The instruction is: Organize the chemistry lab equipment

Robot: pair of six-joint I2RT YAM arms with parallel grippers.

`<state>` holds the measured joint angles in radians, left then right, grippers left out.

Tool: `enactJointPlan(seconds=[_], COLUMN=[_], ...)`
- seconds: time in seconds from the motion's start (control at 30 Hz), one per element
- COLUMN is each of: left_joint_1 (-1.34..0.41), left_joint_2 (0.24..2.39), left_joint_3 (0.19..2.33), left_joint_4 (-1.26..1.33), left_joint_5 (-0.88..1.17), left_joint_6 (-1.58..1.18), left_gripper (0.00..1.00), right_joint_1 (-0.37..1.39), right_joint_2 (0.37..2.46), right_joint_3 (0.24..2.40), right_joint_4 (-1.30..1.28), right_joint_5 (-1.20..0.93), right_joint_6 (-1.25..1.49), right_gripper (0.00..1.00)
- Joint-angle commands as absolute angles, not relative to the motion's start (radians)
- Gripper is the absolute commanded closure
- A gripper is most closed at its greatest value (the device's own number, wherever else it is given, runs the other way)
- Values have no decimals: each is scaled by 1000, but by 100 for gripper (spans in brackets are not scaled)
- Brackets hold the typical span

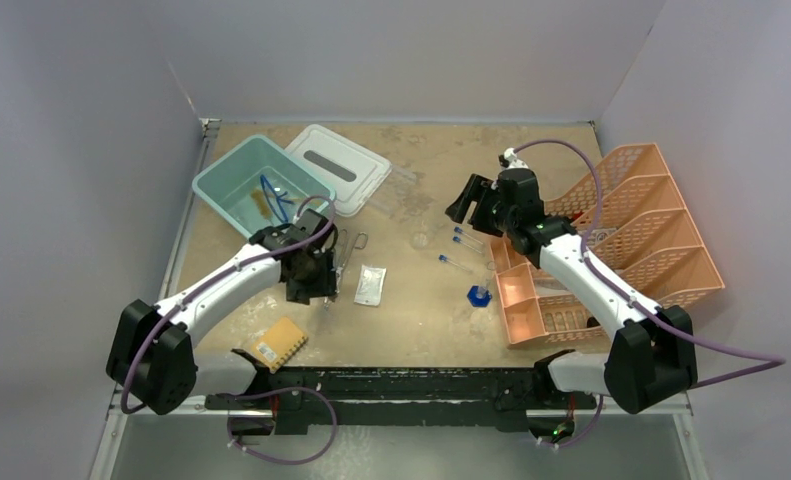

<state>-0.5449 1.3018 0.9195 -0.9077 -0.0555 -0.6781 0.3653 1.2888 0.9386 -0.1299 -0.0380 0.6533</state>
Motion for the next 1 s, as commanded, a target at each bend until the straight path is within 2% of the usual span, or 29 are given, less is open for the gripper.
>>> enactJointPlan(seconds=[0.0, 0.1, 0.3, 0.47, 0.87, 0.97], left_joint_1=[-552, -552, -556, -565, -573, -574], left_joint_2=[1261, 1300, 1357, 1375, 1349, 1361], left_joint_3=[824, 786, 802, 822, 759, 737], left_joint_4=[-817, -773, -758, -821, -825, -796], left_joint_5=[-40, -53, -70, -42, -89, -78], left_joint_6=[-766, -763, -758, -765, -814, -827], left_gripper=[45, 45, 54, 58, 84, 86], right_joint_1=[364, 364, 364, 364, 364, 364], right_joint_2=[1275, 1273, 1269, 1258, 1278, 1278], right_joint_3=[989, 994, 1002, 996, 986, 984], right_joint_4=[-140, -151, -178, -182, -162, -161], right_joint_5=[-38, -35, -28, -10, -24, -23], right_joint_6=[662, 655, 645, 641, 652, 652], right_gripper=[26, 26, 26, 26, 27, 27])
